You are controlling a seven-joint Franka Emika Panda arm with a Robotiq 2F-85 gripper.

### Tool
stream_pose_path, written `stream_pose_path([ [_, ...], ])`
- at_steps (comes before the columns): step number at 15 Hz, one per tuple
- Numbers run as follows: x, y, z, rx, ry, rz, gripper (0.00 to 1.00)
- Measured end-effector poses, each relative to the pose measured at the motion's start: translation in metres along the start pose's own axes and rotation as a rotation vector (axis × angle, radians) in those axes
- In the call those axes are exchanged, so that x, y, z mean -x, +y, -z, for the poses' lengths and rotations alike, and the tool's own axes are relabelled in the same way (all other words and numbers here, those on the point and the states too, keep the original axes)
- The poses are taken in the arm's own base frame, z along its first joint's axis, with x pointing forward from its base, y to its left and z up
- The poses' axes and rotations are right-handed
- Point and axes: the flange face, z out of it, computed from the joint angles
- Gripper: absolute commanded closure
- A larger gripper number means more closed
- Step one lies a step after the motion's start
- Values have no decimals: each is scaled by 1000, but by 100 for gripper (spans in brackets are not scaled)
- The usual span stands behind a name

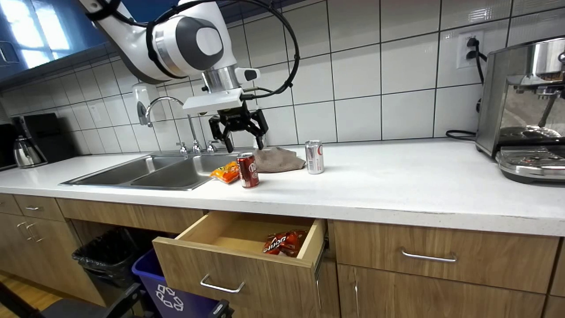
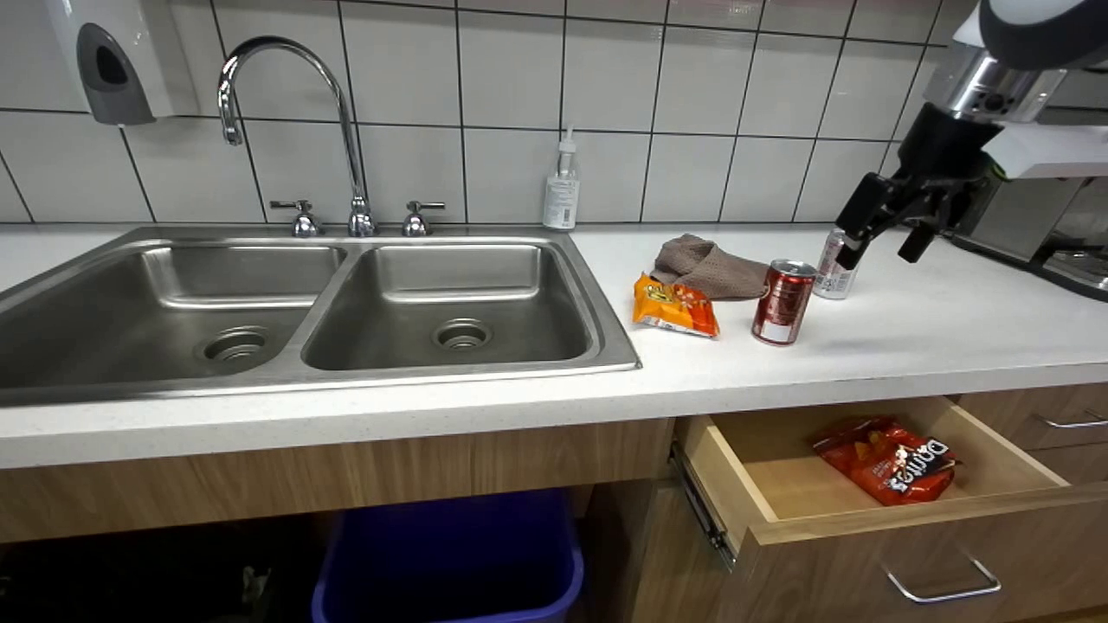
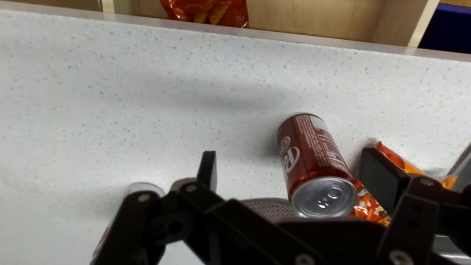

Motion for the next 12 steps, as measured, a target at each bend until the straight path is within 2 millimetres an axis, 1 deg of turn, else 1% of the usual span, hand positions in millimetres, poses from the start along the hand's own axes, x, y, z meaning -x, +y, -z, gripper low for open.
stream_pose_path([
  [6,-22,-45,8,-17,37,87,0],
  [9,-33,-63,5,-26,46,121,0],
  [12,-44,-76,-2,-34,45,144,0],
])
